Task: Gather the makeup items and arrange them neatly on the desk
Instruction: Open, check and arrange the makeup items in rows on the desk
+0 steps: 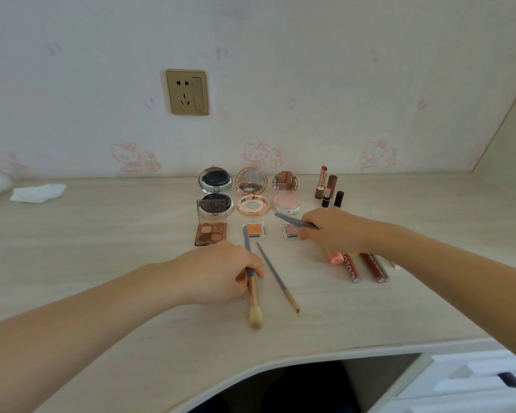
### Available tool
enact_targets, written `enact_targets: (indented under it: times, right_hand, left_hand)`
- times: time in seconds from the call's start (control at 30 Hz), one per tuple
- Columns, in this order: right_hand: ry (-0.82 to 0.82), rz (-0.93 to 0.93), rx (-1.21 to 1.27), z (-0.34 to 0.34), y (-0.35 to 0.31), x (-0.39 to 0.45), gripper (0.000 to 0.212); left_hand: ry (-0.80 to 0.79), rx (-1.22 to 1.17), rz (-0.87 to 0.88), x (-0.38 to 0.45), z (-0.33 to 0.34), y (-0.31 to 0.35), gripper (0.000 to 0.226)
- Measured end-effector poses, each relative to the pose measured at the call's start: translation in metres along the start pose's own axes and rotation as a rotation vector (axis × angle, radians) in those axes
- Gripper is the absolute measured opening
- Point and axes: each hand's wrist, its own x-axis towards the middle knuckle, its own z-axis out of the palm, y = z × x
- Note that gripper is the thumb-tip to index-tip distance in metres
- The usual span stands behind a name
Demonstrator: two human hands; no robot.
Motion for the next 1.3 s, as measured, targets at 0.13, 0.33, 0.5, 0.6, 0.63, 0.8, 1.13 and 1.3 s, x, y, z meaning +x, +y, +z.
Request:
enact_targets:
  times: [0.13,0.33,0.5,0.6,0.63,0.8,1.13,1.3]
  right_hand:
    - [0.000,0.005,0.016,-0.002,0.001,-0.004,0.032]
    - [0.005,0.012,-0.006,-0.004,0.006,-0.003,0.029]
    - [0.021,0.016,0.041,-0.010,0.007,-0.006,0.029]
    - [0.029,0.008,0.036,-0.013,0.007,-0.007,0.030]
    - [0.028,0.008,0.031,-0.014,0.007,-0.007,0.029]
    - [0.028,-0.022,0.010,-0.015,0.005,-0.004,0.031]
    - [-0.019,-0.112,-0.083,-0.014,-0.012,0.003,0.026]
    - [-0.077,-0.193,-0.048,-0.015,-0.027,-0.002,0.020]
  left_hand:
    - [0.093,0.218,0.100,0.005,0.012,-0.003,0.042]
    - [0.274,0.413,0.368,0.028,0.021,-0.009,0.053]
    - [0.130,0.324,0.435,0.050,0.027,-0.003,0.046]
    - [0.231,0.325,0.480,0.045,0.027,-0.004,0.022]
    - [0.249,0.329,0.482,0.042,0.027,-0.004,0.018]
    - [0.238,0.285,0.337,0.027,0.027,-0.001,0.024]
    - [0.248,0.194,0.017,0.015,0.023,-0.026,0.022]
    - [0.416,0.138,0.030,0.009,0.033,-0.038,0.021]
